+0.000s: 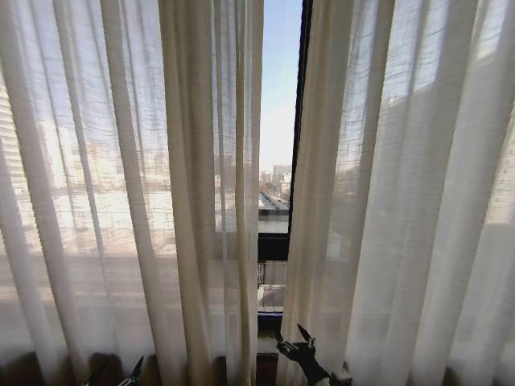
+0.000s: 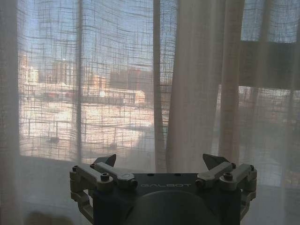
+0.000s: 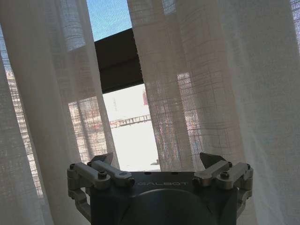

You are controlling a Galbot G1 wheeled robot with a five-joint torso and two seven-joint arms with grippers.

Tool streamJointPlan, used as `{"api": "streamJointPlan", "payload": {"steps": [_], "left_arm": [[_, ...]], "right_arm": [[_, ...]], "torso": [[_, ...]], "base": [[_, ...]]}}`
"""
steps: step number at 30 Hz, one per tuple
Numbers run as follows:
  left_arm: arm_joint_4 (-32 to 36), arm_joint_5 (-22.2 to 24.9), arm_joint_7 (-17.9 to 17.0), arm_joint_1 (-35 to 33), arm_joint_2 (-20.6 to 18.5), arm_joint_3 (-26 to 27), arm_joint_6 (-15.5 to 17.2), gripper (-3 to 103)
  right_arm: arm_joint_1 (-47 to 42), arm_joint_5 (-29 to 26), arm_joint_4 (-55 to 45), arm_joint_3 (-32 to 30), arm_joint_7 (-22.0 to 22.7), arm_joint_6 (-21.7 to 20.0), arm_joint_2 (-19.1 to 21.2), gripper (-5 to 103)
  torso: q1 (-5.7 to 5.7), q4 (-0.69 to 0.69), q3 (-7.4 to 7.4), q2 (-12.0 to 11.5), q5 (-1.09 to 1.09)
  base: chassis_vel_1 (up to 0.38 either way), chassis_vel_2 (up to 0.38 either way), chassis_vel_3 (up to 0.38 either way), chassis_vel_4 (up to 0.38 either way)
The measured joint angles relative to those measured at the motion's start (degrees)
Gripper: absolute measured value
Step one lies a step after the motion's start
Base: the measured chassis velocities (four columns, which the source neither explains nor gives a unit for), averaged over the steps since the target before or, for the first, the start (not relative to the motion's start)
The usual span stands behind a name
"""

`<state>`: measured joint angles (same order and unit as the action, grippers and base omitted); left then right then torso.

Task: Open the curtains by pulling them apart, changing their state from closed to fully open.

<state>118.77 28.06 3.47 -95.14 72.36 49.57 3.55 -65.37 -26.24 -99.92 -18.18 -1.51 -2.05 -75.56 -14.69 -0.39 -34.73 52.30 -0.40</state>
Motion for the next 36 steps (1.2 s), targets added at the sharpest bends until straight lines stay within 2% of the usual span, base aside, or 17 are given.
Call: {"api": "streamJointPlan", "payload": {"steps": [5, 12, 18, 23, 25, 31, 36], "left_arm": [[-0.09, 0.05, -0.39, 0.44, -0.51, 0.21, 0.49, 100], [-1.65, 0.41, -0.77, 2.22, -1.19, -0.35, 0.90, 100], [-2.92, 0.44, -0.65, 2.97, -1.48, -1.18, 0.74, 100], [-3.70, 0.49, -0.54, 3.38, -1.78, -1.44, 0.52, 100], [-3.99, 0.57, -0.52, 3.39, -2.09, -1.28, 0.45, 100], [-4.40, 0.95, -0.54, 3.39, -2.64, -0.62, 0.26, 100], [-4.56, 1.77, -0.54, 3.56, -2.86, -0.48, 0.28, 100]], "right_arm": [[1.69, 0.69, 1.73, -1.39, -0.13, 0.67, 0.39, 100], [-7.00, 1.94, -5.08, -6.15, -0.13, -0.19, -0.22, 100], [-7.73, 2.35, -4.48, -9.16, -0.17, -0.21, 0.23, 100], [-2.55, 0.72, 0.20, -8.12, -0.20, -0.13, 2.63, 100], [1.59, 0.34, 3.14, -5.37, -0.18, -0.11, 3.45, 100], [9.16, 0.12, 8.31, -0.46, 0.62, -0.19, 2.60, 100], [13.02, 0.27, 12.10, 0.64, 0.87, -0.22, 2.23, 100]], "torso": [[0.00, 0.00, 0.00, 0.00, 0.00], [0.00, -0.03, 0.01, 0.01, 0.01], [0.00, -0.03, 0.01, 0.01, 0.00], [0.00, -0.01, 0.00, 0.00, 0.01], [0.00, 0.00, 0.01, 0.01, 0.01], [0.00, 0.01, 0.00, 0.00, 0.00], [0.00, -0.02, 0.00, 0.00, 0.00]], "base": [[0.000, 0.000, 0.000, 0.000], [0.000, 0.000, 0.000, 0.000], [0.000, 0.000, 0.000, 0.000], [0.000, 0.000, 0.000, 0.000], [0.000, 0.000, 0.000, 0.000], [0.000, 0.000, 0.000, 0.000], [0.000, 0.000, 0.000, 0.000]]}}
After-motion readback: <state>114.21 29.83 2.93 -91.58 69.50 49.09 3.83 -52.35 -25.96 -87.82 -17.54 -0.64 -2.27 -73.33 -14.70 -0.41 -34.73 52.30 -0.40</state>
